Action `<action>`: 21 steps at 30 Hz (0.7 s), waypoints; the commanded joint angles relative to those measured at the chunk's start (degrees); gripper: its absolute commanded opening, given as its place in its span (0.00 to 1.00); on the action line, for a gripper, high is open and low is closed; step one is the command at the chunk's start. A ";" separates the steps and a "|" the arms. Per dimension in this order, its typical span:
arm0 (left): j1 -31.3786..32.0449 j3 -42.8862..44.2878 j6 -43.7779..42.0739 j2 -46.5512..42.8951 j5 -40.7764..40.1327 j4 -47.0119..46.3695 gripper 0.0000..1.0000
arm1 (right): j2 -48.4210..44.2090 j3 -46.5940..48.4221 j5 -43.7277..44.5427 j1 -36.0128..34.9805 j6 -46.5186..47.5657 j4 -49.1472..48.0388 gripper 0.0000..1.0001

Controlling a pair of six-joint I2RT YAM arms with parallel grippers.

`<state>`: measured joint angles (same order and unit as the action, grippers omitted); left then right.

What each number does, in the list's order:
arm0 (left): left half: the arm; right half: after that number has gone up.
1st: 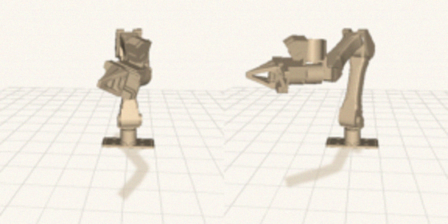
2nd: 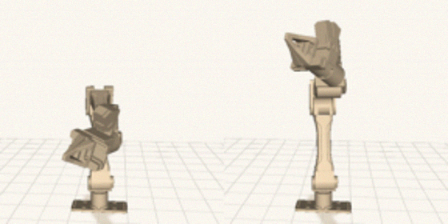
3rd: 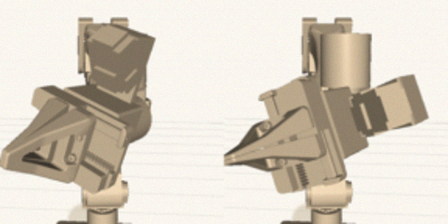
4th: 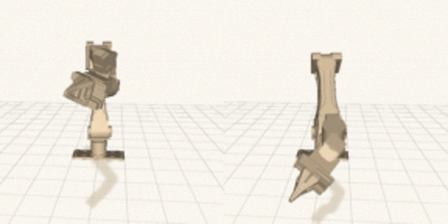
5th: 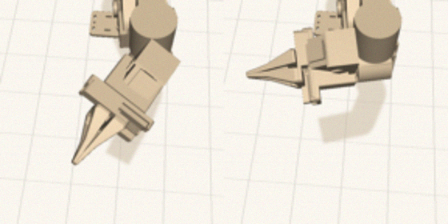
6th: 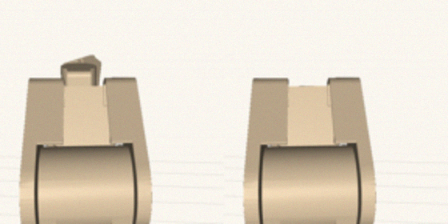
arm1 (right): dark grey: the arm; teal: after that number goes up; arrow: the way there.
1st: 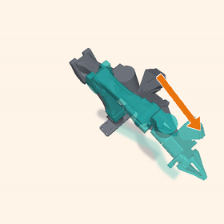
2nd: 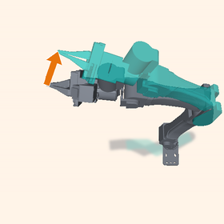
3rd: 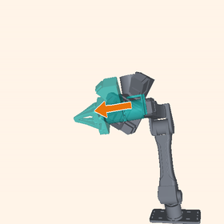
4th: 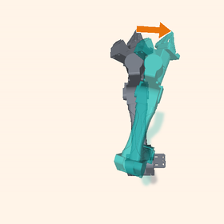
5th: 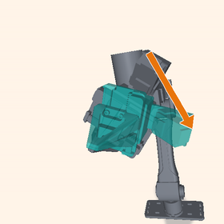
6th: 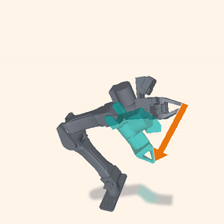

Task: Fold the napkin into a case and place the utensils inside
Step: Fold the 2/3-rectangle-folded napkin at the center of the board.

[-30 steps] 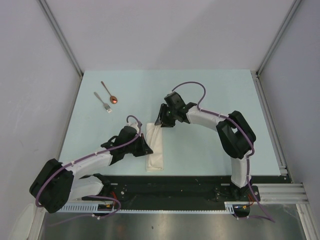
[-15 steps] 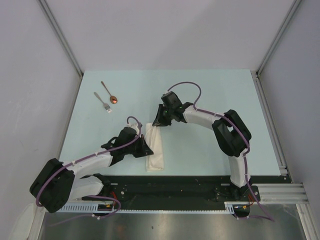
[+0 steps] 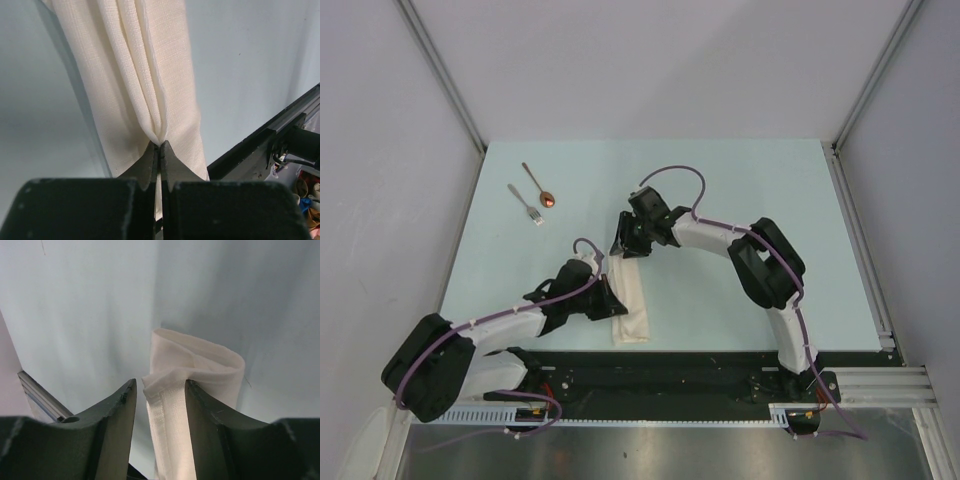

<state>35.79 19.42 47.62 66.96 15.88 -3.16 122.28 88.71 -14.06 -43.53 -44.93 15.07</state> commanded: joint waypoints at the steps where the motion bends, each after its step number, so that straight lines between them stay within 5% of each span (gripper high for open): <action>1: -0.02 -0.88 1.08 -1.83 1.87 -0.80 0.00 | -5.65 -2.66 4.66 -1.38 3.09 -2.49 0.49; 17: -0.46 -0.35 2.04 -3.06 0.91 2.01 0.01 | -6.96 -2.92 17.75 -7.45 11.79 -0.57 0.49; 21: -0.90 -0.70 2.57 -4.55 0.29 2.72 0.22 | -7.14 -3.19 17.05 -7.27 11.88 -1.18 0.52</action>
<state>35.64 19.14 49.08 64.97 15.75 -1.74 118.56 85.38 0.30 -50.87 -34.65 14.22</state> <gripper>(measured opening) 0.125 0.513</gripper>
